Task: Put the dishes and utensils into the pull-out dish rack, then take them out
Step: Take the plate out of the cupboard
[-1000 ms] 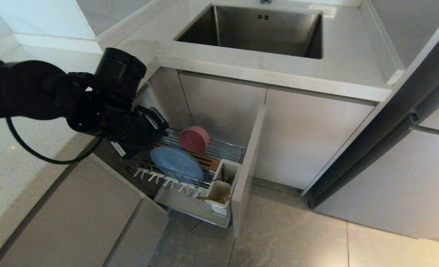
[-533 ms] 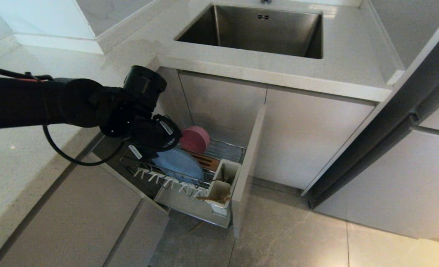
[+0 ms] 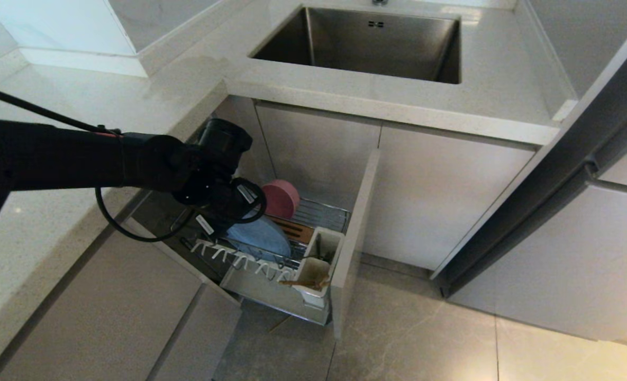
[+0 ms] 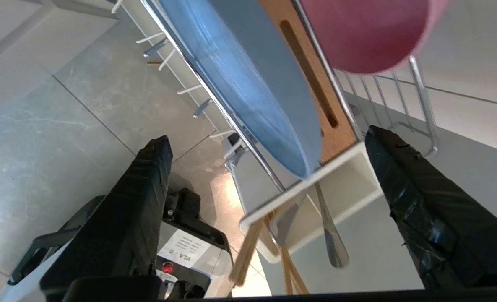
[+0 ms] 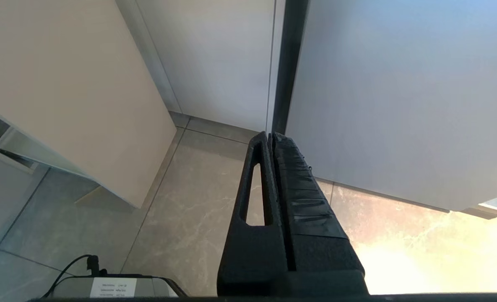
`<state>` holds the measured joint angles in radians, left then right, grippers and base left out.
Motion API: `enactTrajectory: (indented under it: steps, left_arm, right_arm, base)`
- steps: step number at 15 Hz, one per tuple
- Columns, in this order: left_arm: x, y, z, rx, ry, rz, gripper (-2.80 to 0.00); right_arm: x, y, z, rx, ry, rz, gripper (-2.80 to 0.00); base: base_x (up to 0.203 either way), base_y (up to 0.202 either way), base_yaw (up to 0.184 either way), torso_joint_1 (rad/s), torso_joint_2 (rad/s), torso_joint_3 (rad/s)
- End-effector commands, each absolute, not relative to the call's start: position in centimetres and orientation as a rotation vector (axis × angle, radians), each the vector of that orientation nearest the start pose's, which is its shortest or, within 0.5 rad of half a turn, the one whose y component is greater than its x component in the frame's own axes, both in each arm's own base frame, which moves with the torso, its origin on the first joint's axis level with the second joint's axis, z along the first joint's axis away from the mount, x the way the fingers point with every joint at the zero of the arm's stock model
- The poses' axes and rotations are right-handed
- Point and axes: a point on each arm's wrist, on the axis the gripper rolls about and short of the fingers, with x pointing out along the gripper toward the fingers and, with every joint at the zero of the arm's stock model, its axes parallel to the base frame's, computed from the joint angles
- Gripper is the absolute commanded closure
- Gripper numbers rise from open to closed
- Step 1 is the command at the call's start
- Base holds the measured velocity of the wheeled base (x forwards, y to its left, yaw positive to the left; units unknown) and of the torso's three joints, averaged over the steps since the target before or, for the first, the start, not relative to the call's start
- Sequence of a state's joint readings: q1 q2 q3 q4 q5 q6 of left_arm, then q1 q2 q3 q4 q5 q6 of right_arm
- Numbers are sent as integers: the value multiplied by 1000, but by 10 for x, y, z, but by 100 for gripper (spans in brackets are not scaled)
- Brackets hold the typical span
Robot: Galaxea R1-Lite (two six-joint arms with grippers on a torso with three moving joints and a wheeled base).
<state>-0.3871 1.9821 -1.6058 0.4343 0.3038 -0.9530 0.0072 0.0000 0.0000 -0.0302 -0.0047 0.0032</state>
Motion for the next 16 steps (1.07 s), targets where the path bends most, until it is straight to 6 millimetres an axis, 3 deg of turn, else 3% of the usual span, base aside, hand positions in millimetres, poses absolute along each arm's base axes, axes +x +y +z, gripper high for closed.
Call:
enactTrajectory:
  steps: [1,6,16]
  left_arm:
    - [362,-136,198,-630,737,306,-280]
    - [380,-142,187,-626,743,311,-280]
    - [391,-143,176,-620,755,323,-280]
  right_arm:
    - [-22,0,76,3,-23,3,0]
    - [-22,0,76,3,-22,3,0]
    - [-22,0,76,3,-23,3,0]
  base:
    - [0,0,0,0,0,0]
    - [0,0,0,0,0,0]
    - [0,0,0,0,0,0]
